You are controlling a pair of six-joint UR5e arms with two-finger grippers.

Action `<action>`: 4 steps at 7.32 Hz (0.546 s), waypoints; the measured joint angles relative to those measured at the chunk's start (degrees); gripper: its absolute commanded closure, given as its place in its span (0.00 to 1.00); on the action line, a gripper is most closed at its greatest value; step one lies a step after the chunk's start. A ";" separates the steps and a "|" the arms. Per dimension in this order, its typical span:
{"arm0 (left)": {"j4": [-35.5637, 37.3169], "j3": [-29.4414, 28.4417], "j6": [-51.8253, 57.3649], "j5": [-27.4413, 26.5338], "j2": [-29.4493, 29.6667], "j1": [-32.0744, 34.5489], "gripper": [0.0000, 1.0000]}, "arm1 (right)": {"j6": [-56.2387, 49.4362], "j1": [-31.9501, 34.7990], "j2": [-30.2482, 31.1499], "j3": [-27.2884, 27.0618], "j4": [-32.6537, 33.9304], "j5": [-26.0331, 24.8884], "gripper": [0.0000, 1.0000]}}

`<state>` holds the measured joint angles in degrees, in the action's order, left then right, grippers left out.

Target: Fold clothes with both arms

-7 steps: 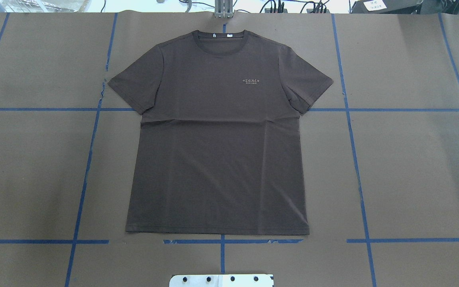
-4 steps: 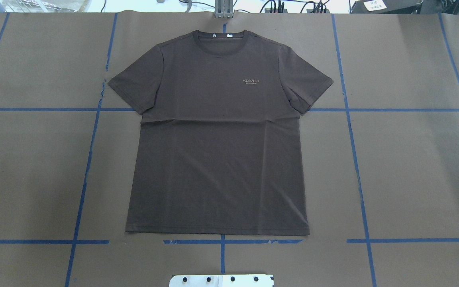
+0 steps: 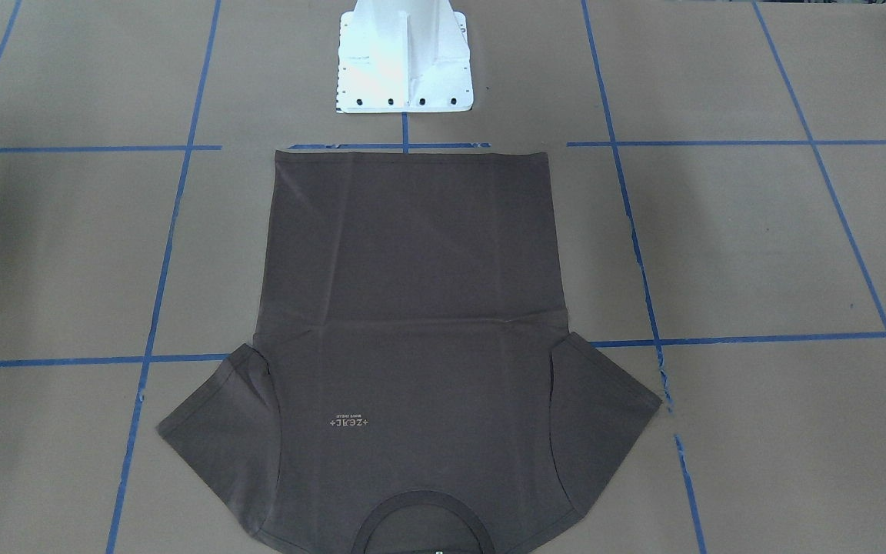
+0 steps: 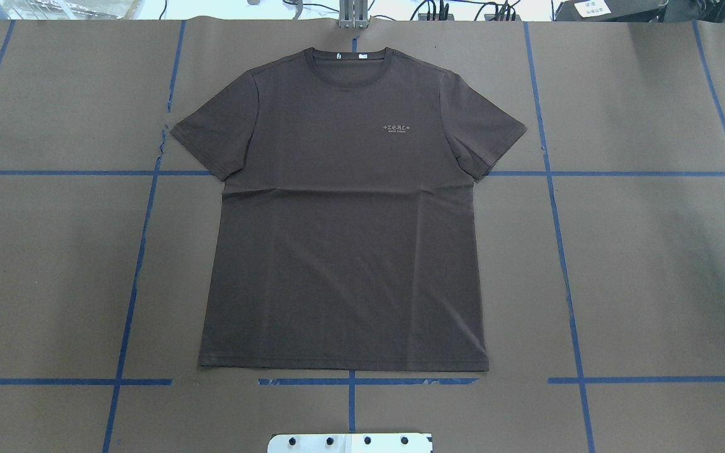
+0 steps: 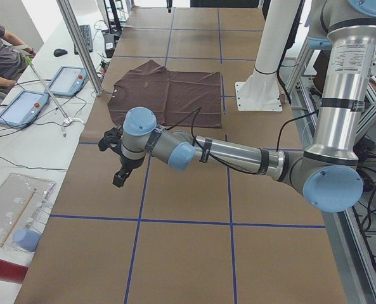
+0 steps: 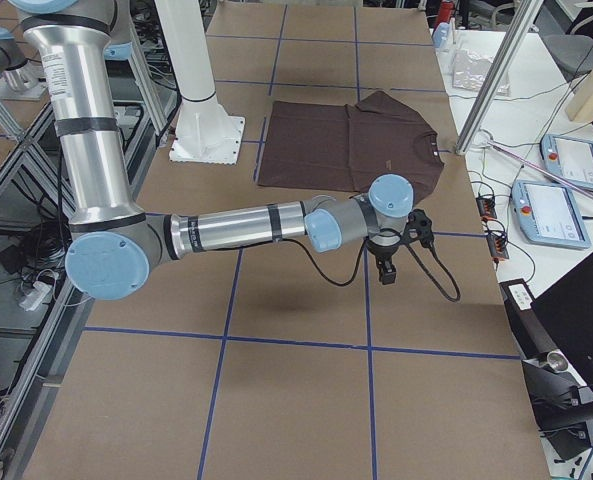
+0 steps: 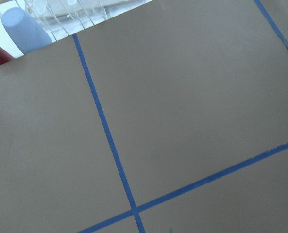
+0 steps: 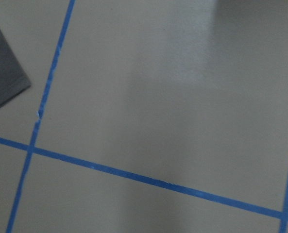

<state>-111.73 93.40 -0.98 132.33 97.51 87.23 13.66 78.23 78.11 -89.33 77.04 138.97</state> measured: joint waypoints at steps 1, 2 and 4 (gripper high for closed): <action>-1.66 -0.73 -2.10 0.05 1.56 -0.27 0.00 | 5.99 -3.21 -3.79 2.34 -2.08 -0.56 0.00; -3.41 -0.93 -4.67 0.03 2.70 -0.95 0.00 | 13.05 -6.35 -6.88 4.78 -6.72 -2.95 0.00; -7.23 -1.17 -11.56 -0.10 3.44 -3.21 0.00 | 29.14 -12.84 -12.24 11.46 -19.36 -10.73 0.00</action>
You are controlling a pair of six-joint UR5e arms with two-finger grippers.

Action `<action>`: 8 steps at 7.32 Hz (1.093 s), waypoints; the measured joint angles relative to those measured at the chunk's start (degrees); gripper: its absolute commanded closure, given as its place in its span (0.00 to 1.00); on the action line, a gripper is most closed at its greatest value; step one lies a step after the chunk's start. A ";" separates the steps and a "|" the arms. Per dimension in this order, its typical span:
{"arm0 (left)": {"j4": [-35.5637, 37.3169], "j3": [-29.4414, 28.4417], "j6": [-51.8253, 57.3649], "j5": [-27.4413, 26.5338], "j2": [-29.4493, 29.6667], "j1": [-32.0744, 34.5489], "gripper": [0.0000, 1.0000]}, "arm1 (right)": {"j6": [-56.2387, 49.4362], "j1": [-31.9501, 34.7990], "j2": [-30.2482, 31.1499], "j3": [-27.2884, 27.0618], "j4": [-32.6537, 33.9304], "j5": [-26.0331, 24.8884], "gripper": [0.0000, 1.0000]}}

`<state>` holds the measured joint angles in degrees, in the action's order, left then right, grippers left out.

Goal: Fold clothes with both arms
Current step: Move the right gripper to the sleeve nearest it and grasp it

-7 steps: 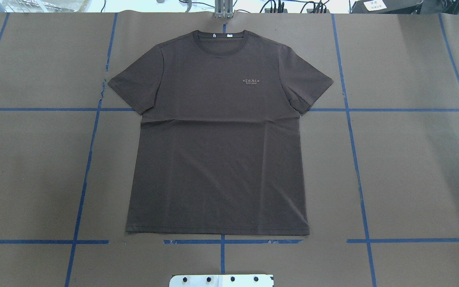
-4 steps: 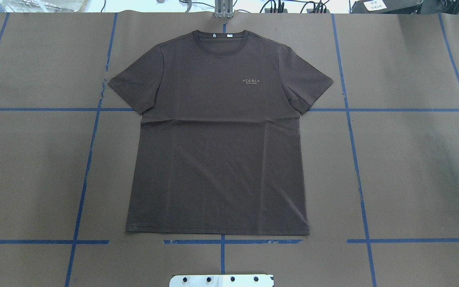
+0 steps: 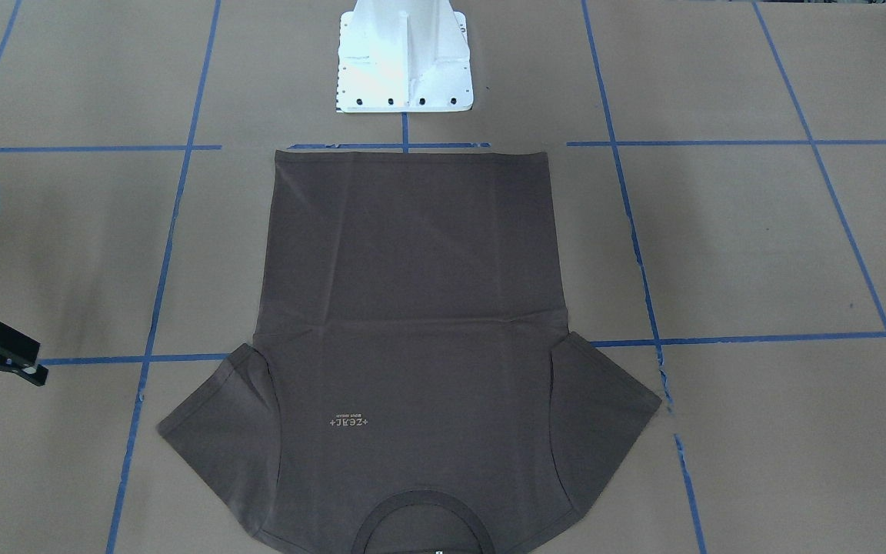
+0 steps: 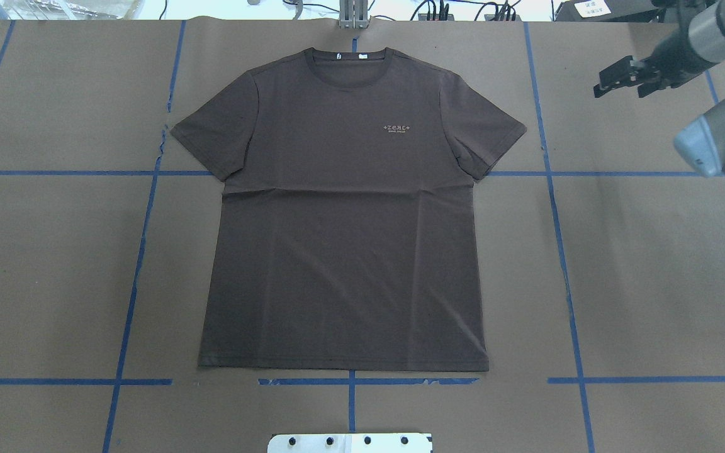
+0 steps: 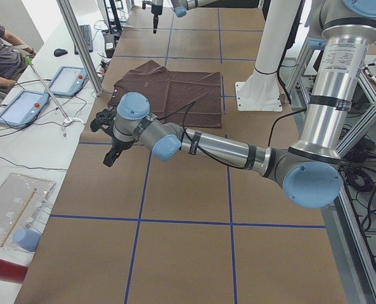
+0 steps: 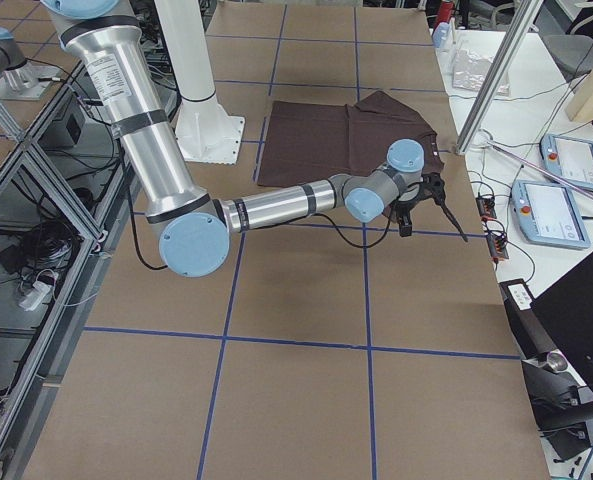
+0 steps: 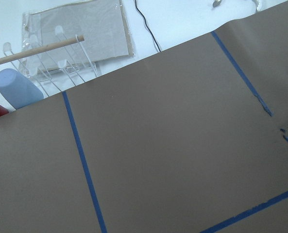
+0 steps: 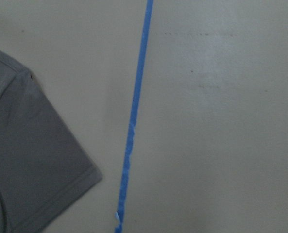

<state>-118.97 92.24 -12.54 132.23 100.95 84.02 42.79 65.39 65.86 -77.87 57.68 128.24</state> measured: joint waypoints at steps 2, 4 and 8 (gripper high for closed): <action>-1.27 -0.09 -2.80 -0.06 0.39 -0.87 0.00 | 8.95 -6.02 -5.56 8.07 -6.64 -8.13 0.00; -1.42 -0.15 -3.15 -0.18 0.79 -1.02 0.00 | 10.31 -9.98 -9.75 13.89 -7.87 -13.00 0.01; -1.44 -0.28 -3.28 -0.22 1.23 -1.05 0.00 | 10.26 -12.82 -11.86 17.88 -7.49 -15.15 0.09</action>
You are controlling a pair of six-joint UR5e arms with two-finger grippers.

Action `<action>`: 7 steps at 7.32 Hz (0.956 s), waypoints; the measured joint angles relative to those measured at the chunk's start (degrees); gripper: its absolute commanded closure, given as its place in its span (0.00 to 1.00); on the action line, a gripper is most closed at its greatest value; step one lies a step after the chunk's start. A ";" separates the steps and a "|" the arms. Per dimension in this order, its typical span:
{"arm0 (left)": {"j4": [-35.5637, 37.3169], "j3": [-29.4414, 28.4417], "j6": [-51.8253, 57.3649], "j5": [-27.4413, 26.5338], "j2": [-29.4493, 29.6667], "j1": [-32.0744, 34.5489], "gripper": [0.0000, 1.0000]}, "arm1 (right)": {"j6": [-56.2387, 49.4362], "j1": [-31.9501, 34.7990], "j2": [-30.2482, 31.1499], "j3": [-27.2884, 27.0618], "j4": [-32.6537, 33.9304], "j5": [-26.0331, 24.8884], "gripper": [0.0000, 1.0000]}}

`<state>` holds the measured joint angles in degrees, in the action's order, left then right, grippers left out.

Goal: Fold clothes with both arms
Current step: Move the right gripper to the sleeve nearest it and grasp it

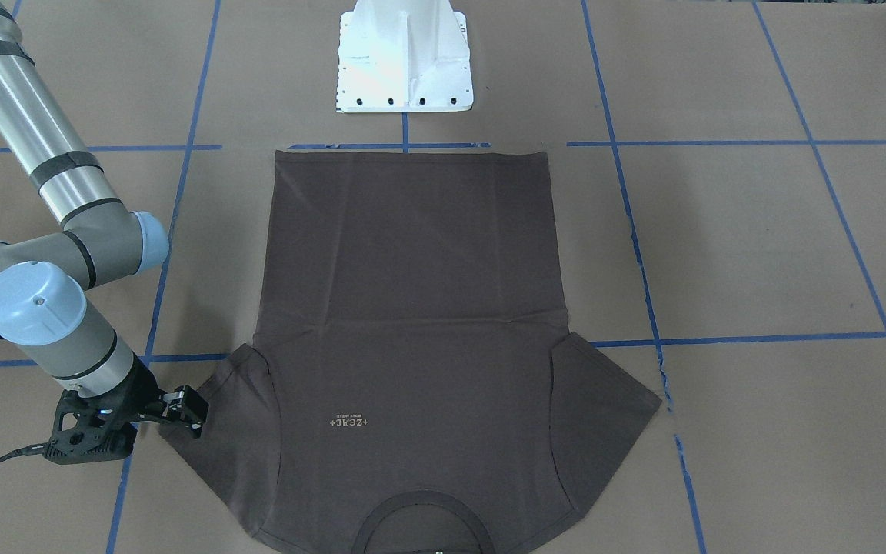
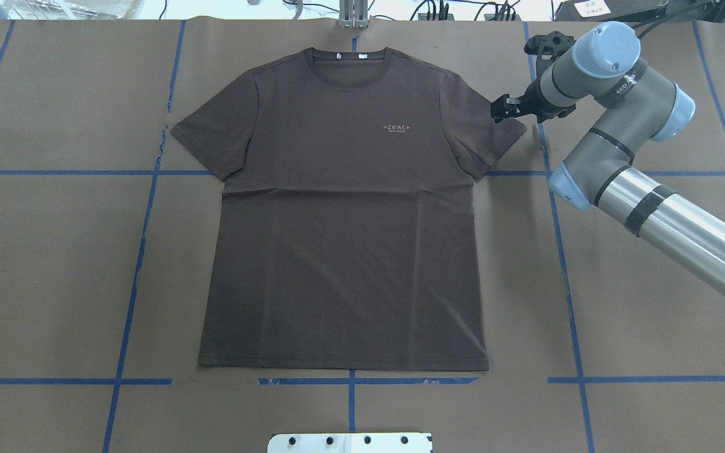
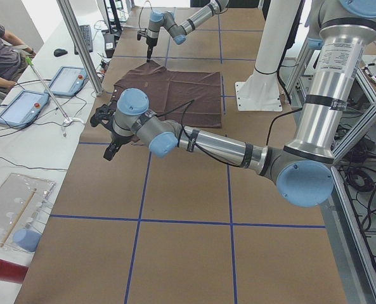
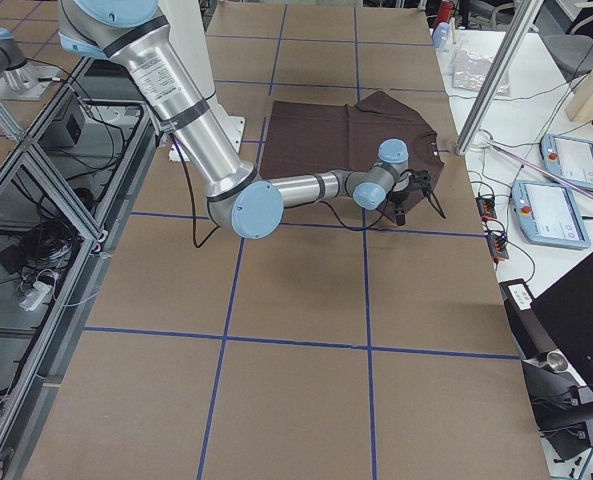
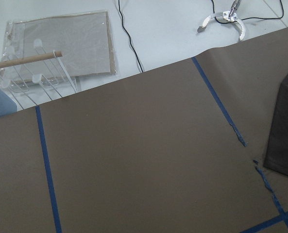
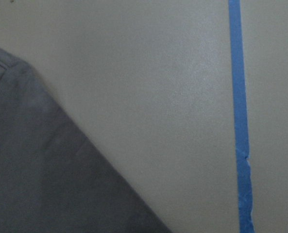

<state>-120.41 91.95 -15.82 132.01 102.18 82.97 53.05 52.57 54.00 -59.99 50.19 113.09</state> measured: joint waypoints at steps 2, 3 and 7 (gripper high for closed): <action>0.00 -0.10 0.01 0.00 0.03 0.00 0.00 | 0.08 -0.22 0.18 0.17 0.15 0.02 0.62; 0.00 -0.15 0.05 0.00 0.03 0.00 0.00 | 0.12 -0.24 0.21 0.20 0.18 0.04 0.82; 0.02 -0.19 0.00 0.00 0.11 0.00 0.00 | -0.28 -0.22 0.23 0.13 0.17 0.21 1.00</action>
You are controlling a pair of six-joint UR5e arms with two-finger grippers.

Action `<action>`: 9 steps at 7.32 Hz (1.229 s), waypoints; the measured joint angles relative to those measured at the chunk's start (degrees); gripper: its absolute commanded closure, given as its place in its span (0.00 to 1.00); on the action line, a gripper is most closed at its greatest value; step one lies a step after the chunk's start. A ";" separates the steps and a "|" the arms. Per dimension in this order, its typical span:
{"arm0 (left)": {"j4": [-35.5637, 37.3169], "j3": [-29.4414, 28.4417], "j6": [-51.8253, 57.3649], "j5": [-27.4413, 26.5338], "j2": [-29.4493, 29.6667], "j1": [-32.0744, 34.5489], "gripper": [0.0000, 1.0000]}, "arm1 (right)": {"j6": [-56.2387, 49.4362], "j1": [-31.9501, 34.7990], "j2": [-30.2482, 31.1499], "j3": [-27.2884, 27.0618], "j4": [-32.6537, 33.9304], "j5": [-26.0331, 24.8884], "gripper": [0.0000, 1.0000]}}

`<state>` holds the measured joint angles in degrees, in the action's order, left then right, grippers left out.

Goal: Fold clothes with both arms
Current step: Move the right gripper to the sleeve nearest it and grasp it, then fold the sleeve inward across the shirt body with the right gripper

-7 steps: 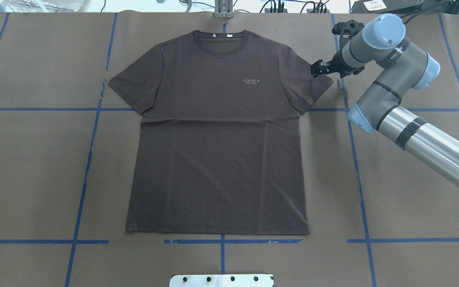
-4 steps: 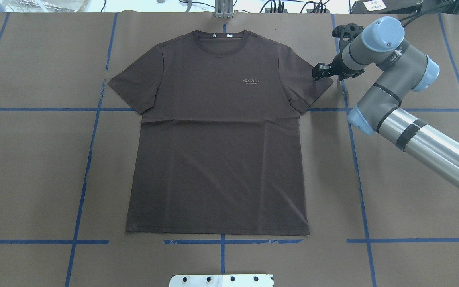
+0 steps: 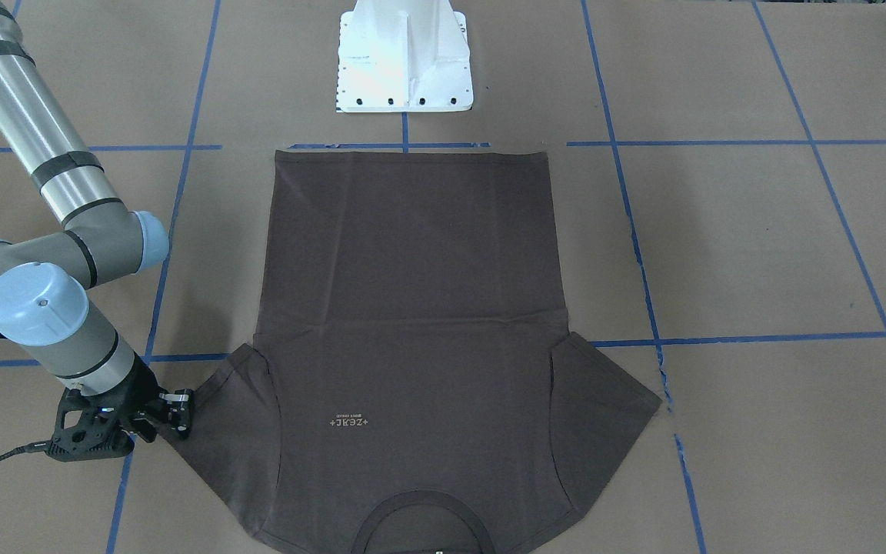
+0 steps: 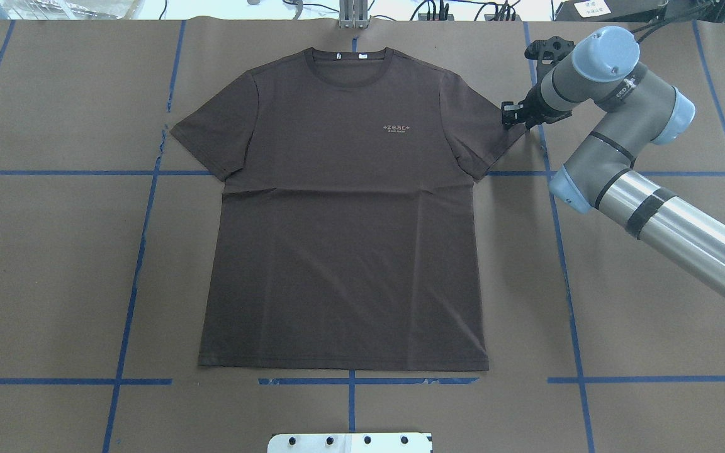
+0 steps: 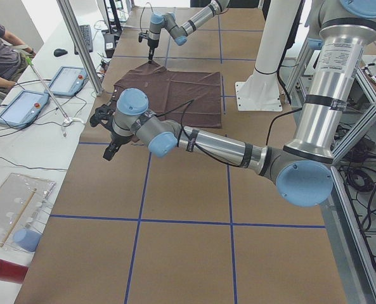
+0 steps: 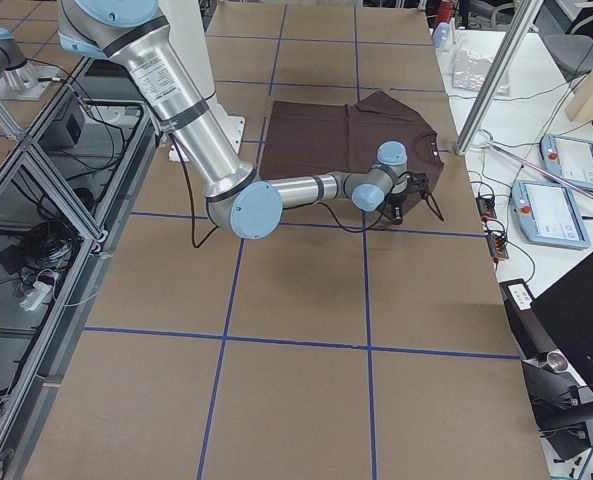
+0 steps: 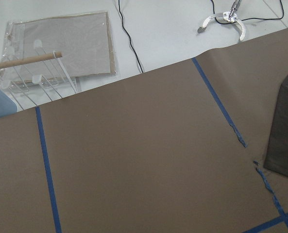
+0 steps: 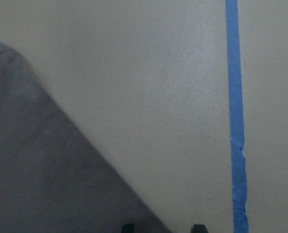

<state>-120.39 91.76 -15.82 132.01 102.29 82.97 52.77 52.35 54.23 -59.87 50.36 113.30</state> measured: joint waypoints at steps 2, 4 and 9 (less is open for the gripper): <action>0.06 0.00 -0.02 0.00 0.01 0.00 0.00 | 0.12 -0.16 -0.20 -0.32 -0.16 0.09 1.00; 0.07 0.00 -0.08 0.00 0.19 0.00 0.00 | 0.29 -0.08 -0.65 -1.48 -0.30 0.15 1.00; 0.02 -0.14 0.02 0.00 0.48 0.00 0.00 | 0.26 -4.36 -10.99 -3.35 -0.01 -3.77 1.00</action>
<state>-120.37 91.61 -15.80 132.01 102.77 82.97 53.03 47.99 43.24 -63.21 50.35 109.53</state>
